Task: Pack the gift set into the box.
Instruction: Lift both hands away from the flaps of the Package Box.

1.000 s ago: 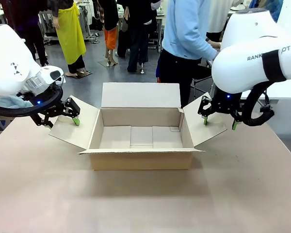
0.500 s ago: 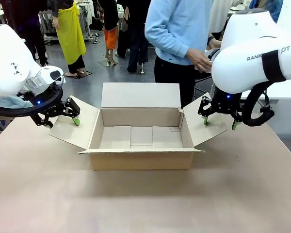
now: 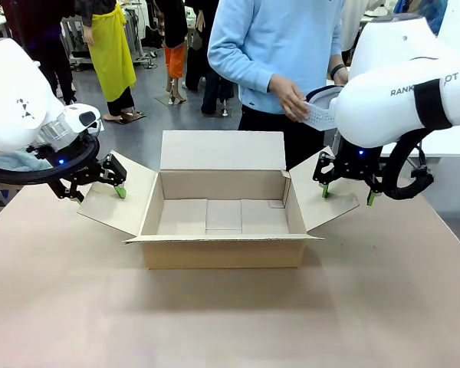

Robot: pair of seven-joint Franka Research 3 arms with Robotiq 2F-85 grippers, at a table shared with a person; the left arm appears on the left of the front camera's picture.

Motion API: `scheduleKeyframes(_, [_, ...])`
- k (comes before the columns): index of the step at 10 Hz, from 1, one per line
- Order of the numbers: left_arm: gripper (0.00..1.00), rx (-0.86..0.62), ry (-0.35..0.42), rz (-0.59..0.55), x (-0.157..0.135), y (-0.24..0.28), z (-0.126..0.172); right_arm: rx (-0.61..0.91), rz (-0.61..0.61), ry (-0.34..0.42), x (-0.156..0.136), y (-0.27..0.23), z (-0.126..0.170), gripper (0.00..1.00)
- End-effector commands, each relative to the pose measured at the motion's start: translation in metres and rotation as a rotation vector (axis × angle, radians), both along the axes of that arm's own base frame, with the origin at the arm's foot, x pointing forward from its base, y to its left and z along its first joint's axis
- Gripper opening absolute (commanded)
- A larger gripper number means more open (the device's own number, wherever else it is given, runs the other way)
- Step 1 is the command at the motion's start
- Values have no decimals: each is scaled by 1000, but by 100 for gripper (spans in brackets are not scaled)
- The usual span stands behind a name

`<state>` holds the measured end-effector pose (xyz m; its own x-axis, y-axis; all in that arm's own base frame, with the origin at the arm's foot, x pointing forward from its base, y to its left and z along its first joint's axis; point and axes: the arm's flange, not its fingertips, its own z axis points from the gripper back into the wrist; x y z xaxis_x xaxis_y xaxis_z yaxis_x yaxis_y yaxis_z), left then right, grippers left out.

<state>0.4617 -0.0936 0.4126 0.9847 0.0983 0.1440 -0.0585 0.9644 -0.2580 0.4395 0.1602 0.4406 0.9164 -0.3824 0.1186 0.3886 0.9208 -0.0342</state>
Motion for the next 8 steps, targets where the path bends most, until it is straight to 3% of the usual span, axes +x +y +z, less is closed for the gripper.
scheduleKeyframes(1, [100, 12, 1, 9, -1, 0, 2, -30, -4, -3, 4, 0, 3, 100])
scheduleKeyframes(8, [100, 12, 1, 9, -1, 0, 2, -30, -4, -3, 4, 0, 3, 100])
